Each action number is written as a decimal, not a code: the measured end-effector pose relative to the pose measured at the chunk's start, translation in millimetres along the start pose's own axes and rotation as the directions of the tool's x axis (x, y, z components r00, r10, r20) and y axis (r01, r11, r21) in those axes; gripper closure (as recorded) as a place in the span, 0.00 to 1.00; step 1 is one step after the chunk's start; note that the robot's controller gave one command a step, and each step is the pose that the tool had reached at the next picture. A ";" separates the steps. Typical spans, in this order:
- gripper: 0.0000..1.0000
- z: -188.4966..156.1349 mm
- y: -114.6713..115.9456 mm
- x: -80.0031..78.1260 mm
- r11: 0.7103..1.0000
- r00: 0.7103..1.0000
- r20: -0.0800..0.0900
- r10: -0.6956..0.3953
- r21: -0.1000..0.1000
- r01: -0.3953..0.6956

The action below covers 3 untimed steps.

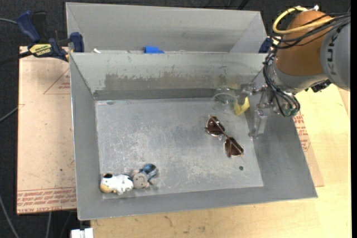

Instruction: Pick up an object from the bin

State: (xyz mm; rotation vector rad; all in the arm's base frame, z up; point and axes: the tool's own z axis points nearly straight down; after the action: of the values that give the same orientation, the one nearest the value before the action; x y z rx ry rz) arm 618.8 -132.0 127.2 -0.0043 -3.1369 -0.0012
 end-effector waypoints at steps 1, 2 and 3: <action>0.00 -5.1 0.5 -1.6 1.000 1.000 0.007 -0.003 0.001 0.003; 0.00 32.8 29.0 23.2 0.979 0.979 0.013 0.202 0.000 -0.202; 0.00 44.3 43.5 33.4 0.956 0.956 0.004 0.292 -0.002 -0.292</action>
Offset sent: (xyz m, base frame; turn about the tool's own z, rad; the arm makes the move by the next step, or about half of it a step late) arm -0.0396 0.0486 -0.0572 0.3106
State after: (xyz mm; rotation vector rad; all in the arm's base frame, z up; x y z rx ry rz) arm 585.3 -88.4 83.1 -0.4684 -3.1063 -0.0022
